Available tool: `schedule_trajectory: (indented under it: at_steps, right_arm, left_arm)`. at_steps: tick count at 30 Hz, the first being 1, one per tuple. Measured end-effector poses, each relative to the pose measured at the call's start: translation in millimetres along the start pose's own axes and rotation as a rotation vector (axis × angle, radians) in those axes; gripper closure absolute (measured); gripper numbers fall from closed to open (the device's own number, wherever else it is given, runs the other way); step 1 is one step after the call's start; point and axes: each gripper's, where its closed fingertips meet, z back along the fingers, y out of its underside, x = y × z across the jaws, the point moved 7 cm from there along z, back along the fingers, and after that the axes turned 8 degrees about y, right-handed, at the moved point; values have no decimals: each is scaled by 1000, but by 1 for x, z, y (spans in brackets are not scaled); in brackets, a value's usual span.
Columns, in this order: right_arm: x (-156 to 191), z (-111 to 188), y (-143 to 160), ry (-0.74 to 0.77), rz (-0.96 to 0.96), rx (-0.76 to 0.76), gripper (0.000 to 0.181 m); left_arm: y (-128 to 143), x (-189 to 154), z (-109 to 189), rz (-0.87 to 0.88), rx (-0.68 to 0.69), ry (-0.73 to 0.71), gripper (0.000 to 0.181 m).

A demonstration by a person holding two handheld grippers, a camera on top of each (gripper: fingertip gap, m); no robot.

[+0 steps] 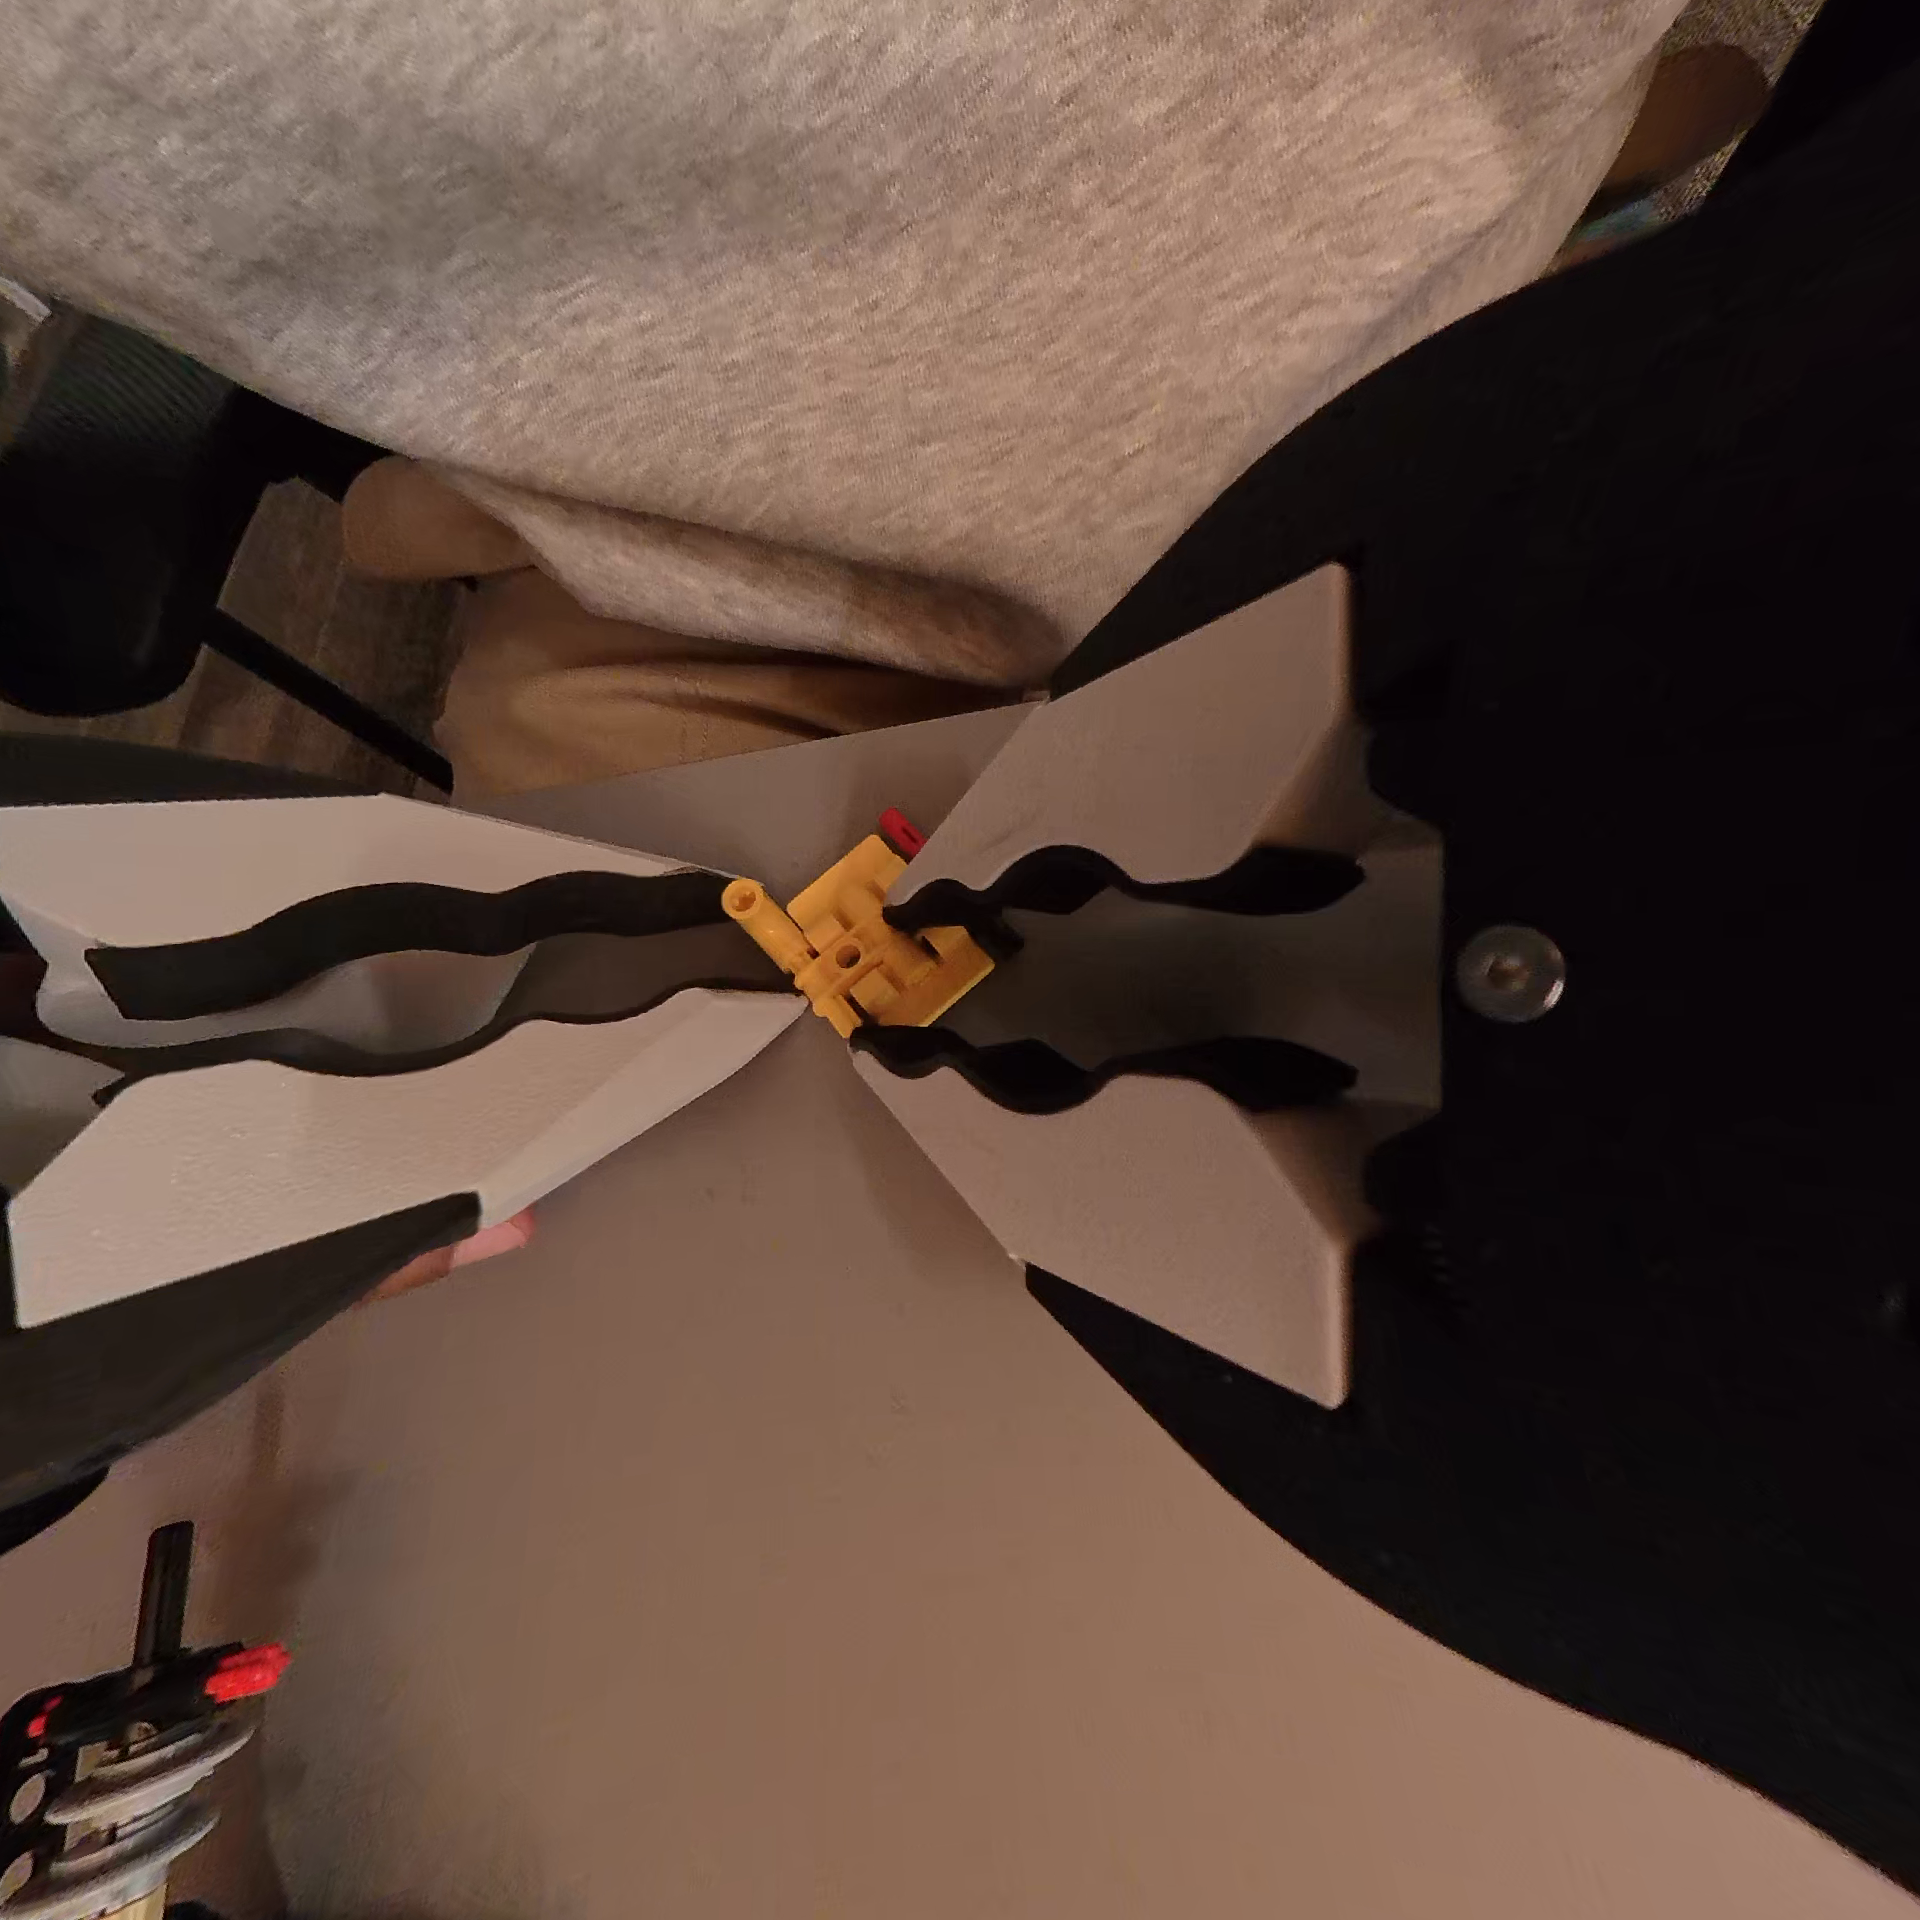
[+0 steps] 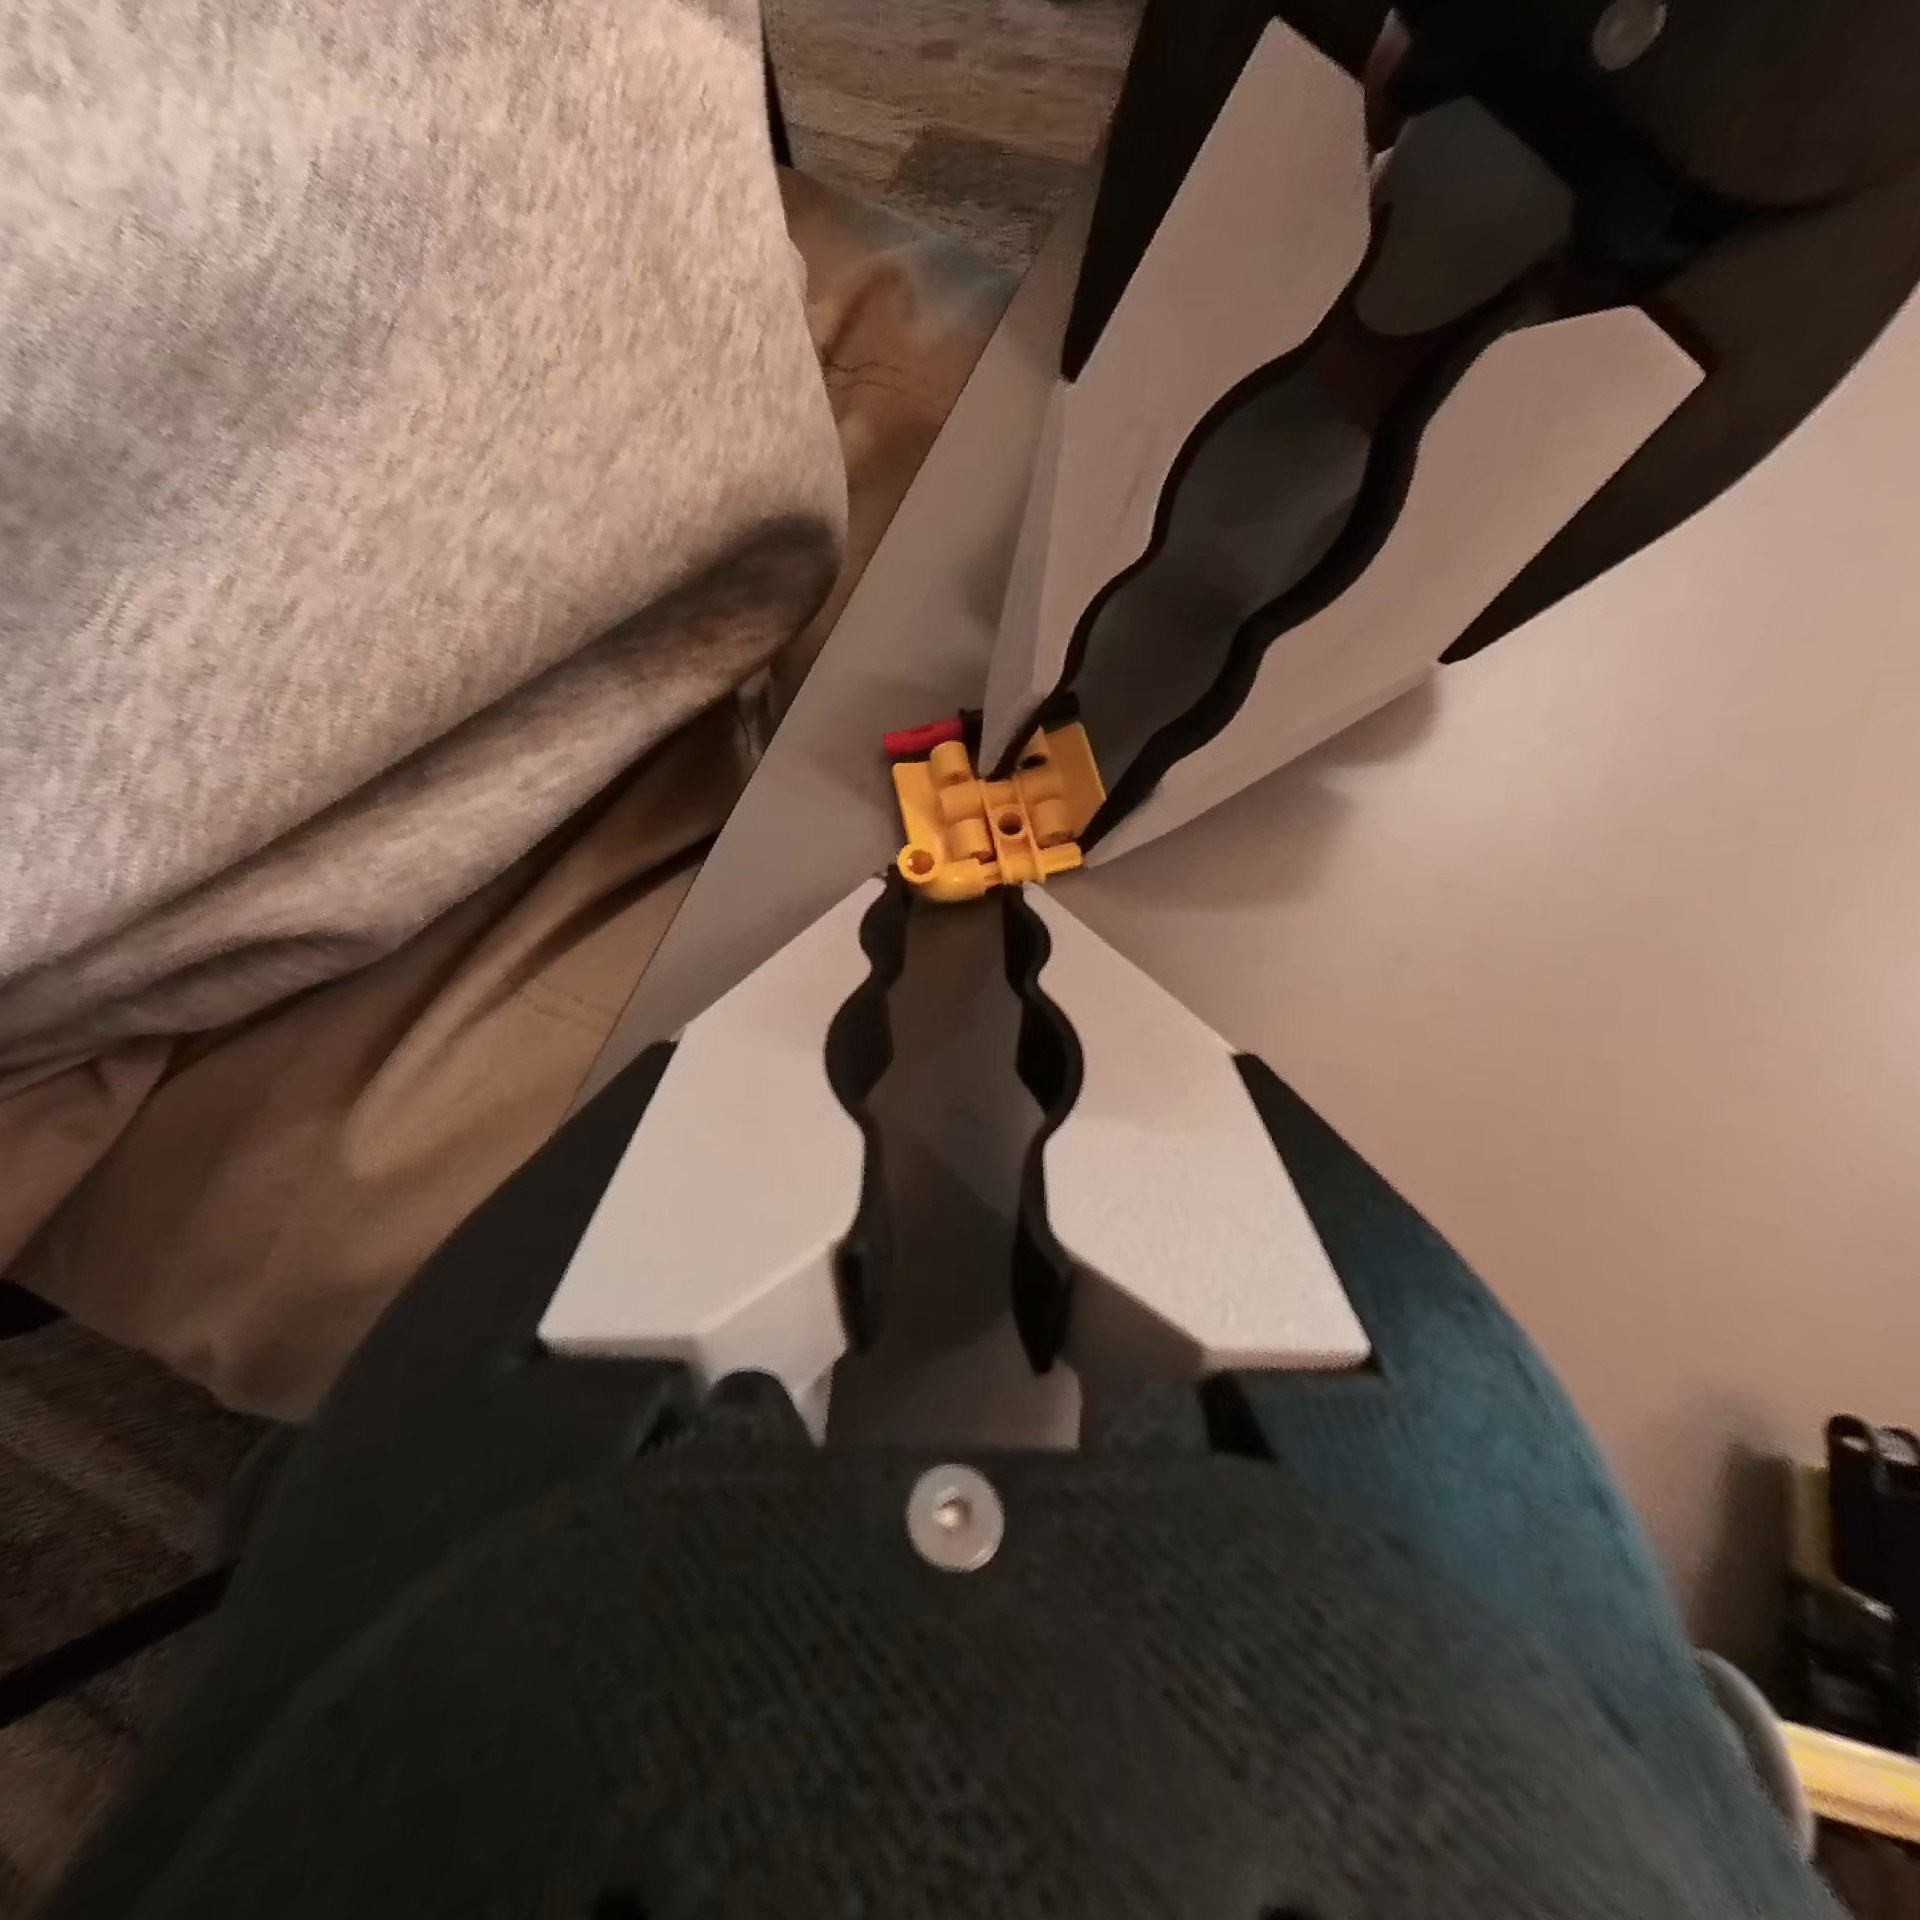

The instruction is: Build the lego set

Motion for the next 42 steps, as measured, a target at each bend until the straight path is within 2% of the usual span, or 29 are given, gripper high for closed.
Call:
schedule_trajectory:
  at_steps: [12,17,37,42]
  right_arm:
    - [5,3,0,40,-45,14,162]
    - [2,6,2,158,-37,25,142]
    - [-3,5,0,77,-64,35,138]
    - [-1,3,-2,55,-23,41,147]
  left_arm:
    - [0,-1,0,-1,-1,-8,163]
    - [-1,1,1,25,-13,-7,163]
    - [-1,0,0,21,-9,-2,163]
    - [-1,1,0,24,-10,-4,163]
